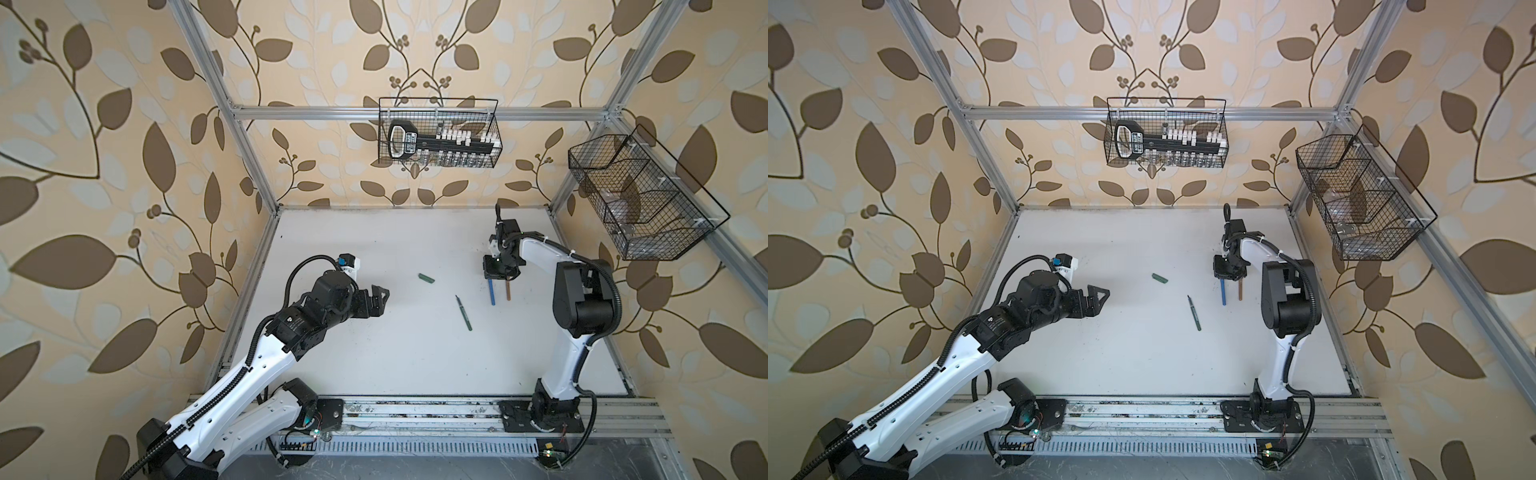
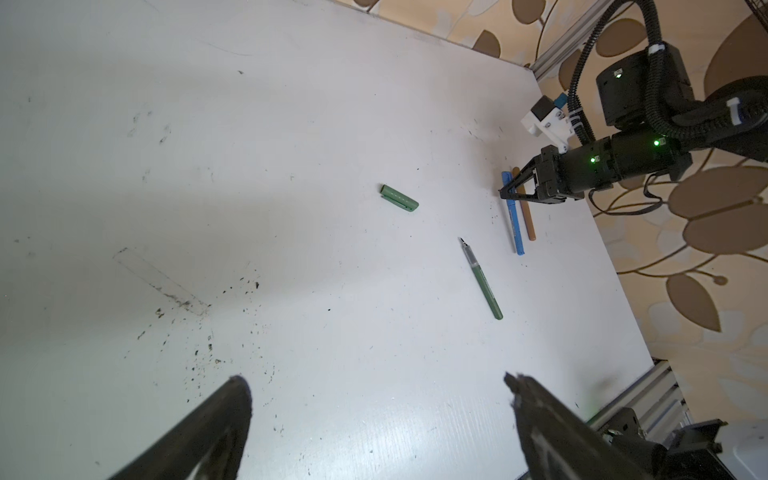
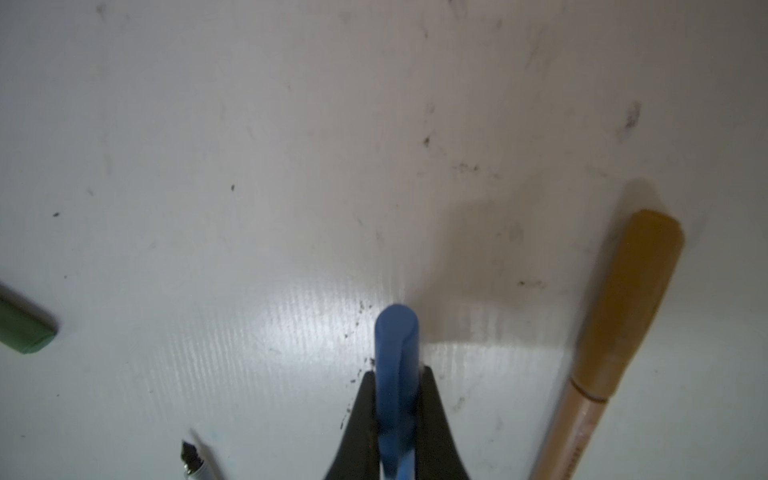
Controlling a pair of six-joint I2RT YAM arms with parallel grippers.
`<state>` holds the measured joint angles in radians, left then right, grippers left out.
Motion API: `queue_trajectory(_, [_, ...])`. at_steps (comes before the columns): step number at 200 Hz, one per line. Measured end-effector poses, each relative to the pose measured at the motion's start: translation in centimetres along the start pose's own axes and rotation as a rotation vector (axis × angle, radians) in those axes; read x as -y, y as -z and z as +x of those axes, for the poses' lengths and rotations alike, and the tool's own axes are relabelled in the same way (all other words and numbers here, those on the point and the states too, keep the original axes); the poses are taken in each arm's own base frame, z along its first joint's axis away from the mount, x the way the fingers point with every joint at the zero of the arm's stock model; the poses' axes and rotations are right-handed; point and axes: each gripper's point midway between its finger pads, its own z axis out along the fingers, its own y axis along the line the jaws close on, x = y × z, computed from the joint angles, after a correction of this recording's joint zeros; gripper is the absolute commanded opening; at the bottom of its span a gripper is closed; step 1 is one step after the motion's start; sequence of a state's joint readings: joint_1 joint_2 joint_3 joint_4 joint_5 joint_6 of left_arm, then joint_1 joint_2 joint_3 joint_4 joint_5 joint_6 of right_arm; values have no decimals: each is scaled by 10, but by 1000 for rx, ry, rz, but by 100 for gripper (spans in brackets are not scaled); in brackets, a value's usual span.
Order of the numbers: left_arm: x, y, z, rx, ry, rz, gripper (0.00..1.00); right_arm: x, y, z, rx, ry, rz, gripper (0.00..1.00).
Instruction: Insert the pens into the pen caps
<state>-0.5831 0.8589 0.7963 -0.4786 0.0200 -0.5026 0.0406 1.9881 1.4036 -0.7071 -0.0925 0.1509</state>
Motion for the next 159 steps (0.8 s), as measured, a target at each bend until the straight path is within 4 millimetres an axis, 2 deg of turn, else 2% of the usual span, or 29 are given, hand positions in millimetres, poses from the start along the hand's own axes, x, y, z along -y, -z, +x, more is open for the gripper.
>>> queue_trajectory(15, [-3, 0, 3, -9, 5, -14, 99, 5, -3, 1, -9, -8, 4, 16])
queue_trajectory(28, [-5, 0, 5, -17, 7, -21, 99, 7, -5, 0, -12, -7, 8, 27])
queue_trajectory(49, [-8, -2, 7, -28, 8, -38, 99, 6, -2, -4, -3, -2, 11, 38])
queue_trajectory(81, [-11, -3, 7, -25, 7, -53, 99, 8, 11, -15, 36, -1, 36, 44])
queue_trajectory(102, [-12, -3, 6, -22, 7, -61, 99, 7, 39, -19, 89, 0, 55, 46])
queue_trajectory(126, [-14, -7, 7, -29, 7, -75, 99, -9, 94, -19, 231, 14, 56, 50])
queue_trajectory(141, [-15, -9, 8, -36, 7, -80, 99, -30, 126, -1, 318, 42, 16, 51])
queue_trajectory(159, [-15, -11, 7, -36, 12, -80, 99, -59, 137, 33, 353, 84, -55, 51])
